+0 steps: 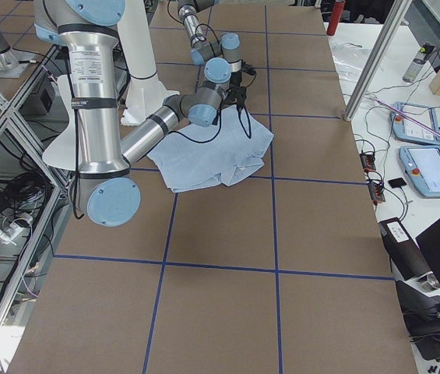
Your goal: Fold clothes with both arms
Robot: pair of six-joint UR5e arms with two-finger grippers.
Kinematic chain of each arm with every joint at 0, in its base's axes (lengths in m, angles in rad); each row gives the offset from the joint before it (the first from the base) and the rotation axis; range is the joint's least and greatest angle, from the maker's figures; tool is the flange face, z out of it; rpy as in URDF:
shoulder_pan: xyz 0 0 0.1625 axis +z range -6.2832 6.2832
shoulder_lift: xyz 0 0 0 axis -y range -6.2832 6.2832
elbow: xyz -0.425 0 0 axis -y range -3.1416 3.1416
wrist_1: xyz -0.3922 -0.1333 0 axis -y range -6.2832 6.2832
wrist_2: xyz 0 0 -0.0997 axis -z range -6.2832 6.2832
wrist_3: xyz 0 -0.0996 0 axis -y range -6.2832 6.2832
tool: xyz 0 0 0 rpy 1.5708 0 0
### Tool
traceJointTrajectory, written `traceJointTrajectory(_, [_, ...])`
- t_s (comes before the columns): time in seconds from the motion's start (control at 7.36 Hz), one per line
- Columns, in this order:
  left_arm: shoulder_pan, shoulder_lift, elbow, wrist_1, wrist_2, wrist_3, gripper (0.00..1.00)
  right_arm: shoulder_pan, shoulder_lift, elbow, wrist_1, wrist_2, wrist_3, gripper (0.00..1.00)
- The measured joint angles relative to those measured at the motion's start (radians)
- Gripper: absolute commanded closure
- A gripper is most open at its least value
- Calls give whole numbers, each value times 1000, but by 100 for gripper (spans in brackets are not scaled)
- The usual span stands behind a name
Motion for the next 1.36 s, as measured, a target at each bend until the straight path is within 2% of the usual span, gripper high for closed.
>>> traceJointTrajectory(0.41, [1,-3,6,1,1,0,28,0,0,-4,0,1,0,0])
traceJointTrajectory(0.54, [1,-5,12,1,1,0,37,0,1,-5,0,1,0,0])
traceJointTrajectory(0.82, [1,-8,22,1,1,1,93,2,1,-5,0,1,0,0])
traceJointTrajectory(0.95, [0,-11,22,1,0,2,100,2,1,-5,0,0,0,0])
traceJointTrajectory(1.36, [-2,-14,7,1,-8,12,100,8,0,-5,0,1,0,0])
